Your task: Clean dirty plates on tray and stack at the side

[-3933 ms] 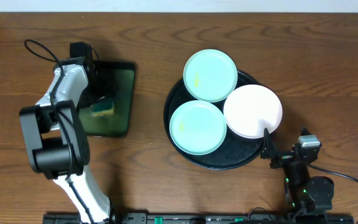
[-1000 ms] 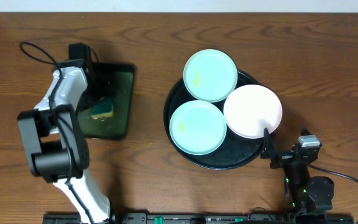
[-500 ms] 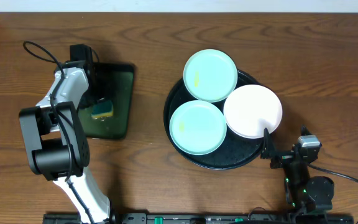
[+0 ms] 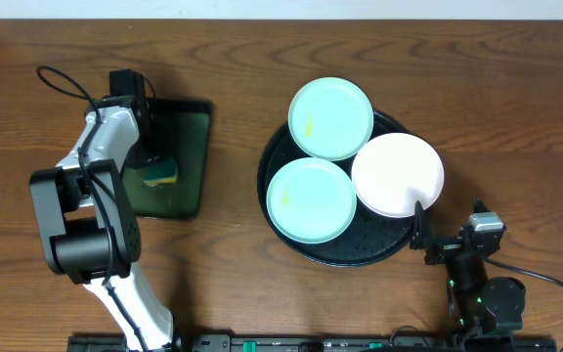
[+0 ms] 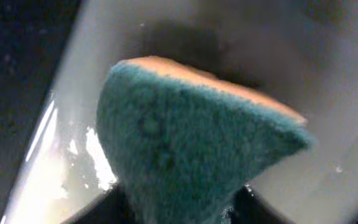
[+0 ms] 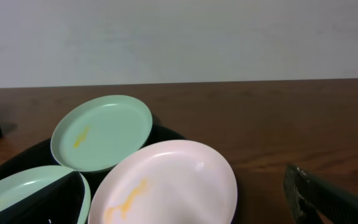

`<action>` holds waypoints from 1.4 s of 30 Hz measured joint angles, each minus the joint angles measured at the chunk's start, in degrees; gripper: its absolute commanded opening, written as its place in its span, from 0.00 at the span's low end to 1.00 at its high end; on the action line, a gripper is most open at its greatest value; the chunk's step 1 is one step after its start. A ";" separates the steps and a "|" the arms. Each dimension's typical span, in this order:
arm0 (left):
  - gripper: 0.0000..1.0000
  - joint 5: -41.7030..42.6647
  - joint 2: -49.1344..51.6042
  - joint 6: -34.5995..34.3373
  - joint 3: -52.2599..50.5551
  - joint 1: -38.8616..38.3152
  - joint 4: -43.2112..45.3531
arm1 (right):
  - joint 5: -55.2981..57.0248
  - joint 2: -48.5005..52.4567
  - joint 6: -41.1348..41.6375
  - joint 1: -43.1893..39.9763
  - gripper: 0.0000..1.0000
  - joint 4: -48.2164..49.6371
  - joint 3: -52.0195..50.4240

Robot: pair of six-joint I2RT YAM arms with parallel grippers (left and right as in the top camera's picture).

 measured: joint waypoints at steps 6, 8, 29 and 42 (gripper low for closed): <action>0.07 0.35 0.00 0.63 -0.02 0.00 -0.04 | 0.00 0.00 0.00 0.00 0.99 0.00 0.00; 0.07 0.35 -0.02 0.61 0.00 0.00 -0.46 | 0.00 0.00 0.00 0.00 0.99 0.00 0.00; 0.07 2.08 -26.62 -2.05 -1.62 0.00 4.85 | 0.00 0.00 0.00 0.00 0.99 0.00 0.00; 0.07 2.38 -15.23 -1.64 -6.71 1.05 2.56 | 0.00 0.00 0.00 0.00 0.99 0.00 0.00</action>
